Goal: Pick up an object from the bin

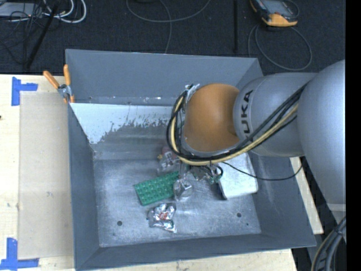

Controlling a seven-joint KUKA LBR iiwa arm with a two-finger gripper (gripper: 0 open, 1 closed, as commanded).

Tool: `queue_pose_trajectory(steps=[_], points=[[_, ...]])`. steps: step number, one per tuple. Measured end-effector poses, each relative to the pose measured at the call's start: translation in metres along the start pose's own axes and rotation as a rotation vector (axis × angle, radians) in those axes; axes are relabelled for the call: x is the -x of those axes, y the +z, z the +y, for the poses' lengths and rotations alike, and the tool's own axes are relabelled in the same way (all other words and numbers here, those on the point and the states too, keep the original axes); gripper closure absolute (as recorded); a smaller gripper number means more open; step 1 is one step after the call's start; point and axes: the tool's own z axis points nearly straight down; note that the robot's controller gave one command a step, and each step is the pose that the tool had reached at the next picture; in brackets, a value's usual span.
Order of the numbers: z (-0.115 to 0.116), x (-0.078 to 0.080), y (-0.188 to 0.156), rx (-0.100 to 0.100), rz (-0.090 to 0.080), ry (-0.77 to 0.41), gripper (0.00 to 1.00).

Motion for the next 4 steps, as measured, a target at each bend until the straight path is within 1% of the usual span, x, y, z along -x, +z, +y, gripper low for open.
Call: queue_pose_trajectory(steps=[1, 2, 3, 4], points=[[-0.004, 0.007, -0.110, -0.003, -0.009, -0.053, 1.00], [-0.004, 0.005, -0.105, 0.000, -0.002, -0.051, 0.00], [-0.018, -0.026, 0.014, 0.001, 0.003, 0.087, 0.00], [-0.019, -0.023, 0.008, -0.001, -0.005, 0.086, 1.00]])
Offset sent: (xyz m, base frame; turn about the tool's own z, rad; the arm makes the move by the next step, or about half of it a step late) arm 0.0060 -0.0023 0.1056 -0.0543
